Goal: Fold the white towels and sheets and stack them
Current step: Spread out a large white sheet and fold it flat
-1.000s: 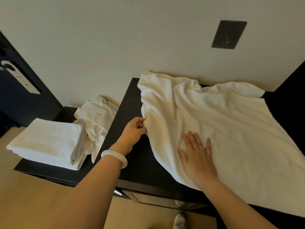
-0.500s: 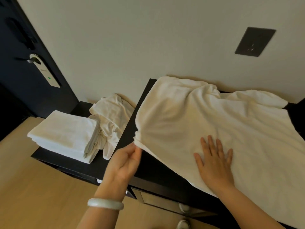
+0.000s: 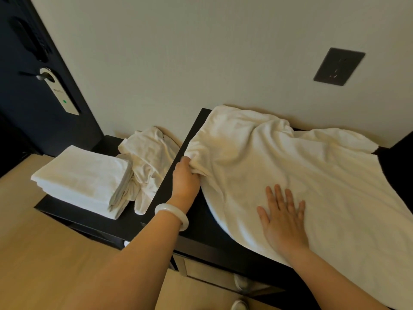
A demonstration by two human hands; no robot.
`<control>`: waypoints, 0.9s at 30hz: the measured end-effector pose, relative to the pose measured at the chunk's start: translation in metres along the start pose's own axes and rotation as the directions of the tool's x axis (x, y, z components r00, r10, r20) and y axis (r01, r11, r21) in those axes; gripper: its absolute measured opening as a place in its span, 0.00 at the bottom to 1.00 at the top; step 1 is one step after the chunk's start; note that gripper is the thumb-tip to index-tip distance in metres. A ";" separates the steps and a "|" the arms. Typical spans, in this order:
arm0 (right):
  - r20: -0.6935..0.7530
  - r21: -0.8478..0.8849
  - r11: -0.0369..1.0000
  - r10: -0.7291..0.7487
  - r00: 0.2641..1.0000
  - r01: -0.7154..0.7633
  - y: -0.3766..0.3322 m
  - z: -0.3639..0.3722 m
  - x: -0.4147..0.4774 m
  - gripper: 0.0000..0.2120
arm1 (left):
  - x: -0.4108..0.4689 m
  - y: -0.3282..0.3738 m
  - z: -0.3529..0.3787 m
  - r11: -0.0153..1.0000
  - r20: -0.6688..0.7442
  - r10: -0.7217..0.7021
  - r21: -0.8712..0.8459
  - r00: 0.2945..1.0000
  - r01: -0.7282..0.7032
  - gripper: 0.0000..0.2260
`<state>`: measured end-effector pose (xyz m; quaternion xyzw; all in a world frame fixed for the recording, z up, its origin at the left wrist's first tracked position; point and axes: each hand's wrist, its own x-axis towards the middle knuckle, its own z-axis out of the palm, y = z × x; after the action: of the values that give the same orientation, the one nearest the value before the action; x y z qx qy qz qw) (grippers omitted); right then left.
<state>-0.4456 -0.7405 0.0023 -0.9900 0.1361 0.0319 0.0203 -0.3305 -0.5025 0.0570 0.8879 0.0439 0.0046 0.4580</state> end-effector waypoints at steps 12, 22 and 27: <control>0.016 0.017 1.000 0.005 1.000 -0.005 0.002 0.001 0.001 0.33 | -0.020 -0.071 -0.104 0.967 -0.040 -0.084 0.236 0.996 0.091 0.13; 0.015 0.004 1.000 0.013 1.000 -0.013 0.001 -0.002 0.000 0.32 | -0.046 -0.118 -0.094 0.977 0.011 0.005 0.214 1.000 -0.007 0.21; 0.017 0.007 1.000 0.016 1.000 -0.016 0.000 -0.001 0.001 0.32 | -0.056 -0.137 -0.109 0.875 0.304 -0.158 -0.398 0.939 0.276 0.18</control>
<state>-0.4443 -0.7410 0.0035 -0.9885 0.1440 0.0397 0.0247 -0.4014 -0.3393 0.0109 0.7451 0.0809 -0.1550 0.6436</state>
